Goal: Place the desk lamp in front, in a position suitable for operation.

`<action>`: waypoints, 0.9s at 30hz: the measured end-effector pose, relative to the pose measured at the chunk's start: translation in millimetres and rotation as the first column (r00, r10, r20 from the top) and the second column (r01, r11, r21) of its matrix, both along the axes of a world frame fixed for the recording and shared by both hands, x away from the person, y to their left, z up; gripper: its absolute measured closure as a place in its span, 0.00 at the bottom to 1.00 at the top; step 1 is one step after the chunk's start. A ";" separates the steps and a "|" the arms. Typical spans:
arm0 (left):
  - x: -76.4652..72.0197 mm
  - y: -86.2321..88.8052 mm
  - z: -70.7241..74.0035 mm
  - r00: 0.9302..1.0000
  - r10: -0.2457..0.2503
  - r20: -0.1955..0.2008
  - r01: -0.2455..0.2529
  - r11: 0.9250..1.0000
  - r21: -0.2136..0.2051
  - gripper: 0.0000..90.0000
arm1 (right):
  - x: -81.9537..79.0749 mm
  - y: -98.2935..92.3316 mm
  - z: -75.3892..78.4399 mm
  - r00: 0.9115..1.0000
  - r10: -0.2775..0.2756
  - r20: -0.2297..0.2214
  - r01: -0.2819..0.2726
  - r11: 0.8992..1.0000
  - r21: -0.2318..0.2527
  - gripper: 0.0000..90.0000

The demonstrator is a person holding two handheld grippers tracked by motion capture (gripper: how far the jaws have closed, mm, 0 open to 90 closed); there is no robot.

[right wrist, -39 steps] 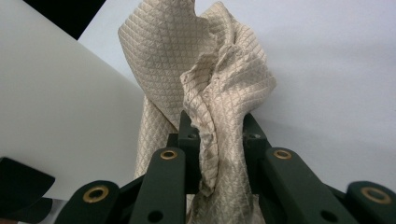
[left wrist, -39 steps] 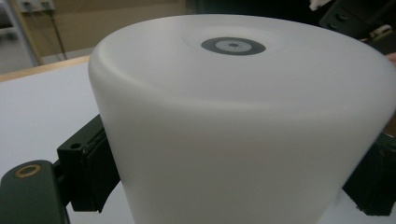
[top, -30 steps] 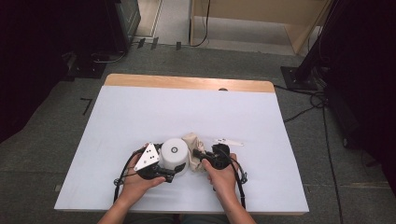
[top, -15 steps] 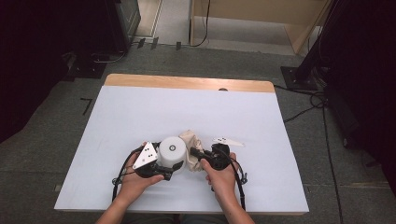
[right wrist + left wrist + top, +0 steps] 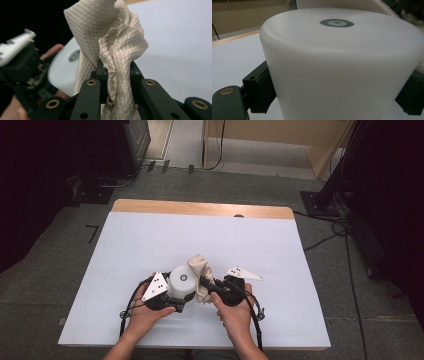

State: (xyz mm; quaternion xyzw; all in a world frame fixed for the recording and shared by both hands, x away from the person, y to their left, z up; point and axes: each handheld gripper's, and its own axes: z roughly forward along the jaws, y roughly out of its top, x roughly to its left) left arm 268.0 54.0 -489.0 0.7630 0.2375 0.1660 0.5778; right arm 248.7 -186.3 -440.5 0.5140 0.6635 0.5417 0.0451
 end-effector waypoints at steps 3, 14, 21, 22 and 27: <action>-0.4 -0.2 -0.3 1.000 -0.001 0.004 0.001 1.000 0.003 0.09 | 5.1 1.9 -16.1 0.999 -0.007 -0.045 0.006 1.000 -0.024 0.87; -0.3 0.9 -0.9 1.000 -0.003 0.007 0.003 1.000 -0.003 0.09 | 16.6 4.0 -55.7 0.984 -0.005 -0.177 -0.006 0.998 -0.059 0.87; -0.5 1.0 -1.1 1.000 -0.005 0.009 0.005 1.000 -0.002 0.09 | 9.1 -1.0 -18.1 0.997 0.012 -0.077 -0.011 1.000 0.016 0.86; -0.5 1.0 -1.1 1.000 -0.004 0.010 0.004 1.000 -0.001 0.09 | 7.2 -1.8 -11.9 0.998 0.014 -0.058 -0.012 1.000 0.021 0.86; -0.4 1.2 -1.3 1.000 -0.003 0.007 0.003 1.000 -0.006 0.09 | 2.2 -1.1 0.5 1.000 0.021 -0.005 -0.021 1.000 0.009 0.86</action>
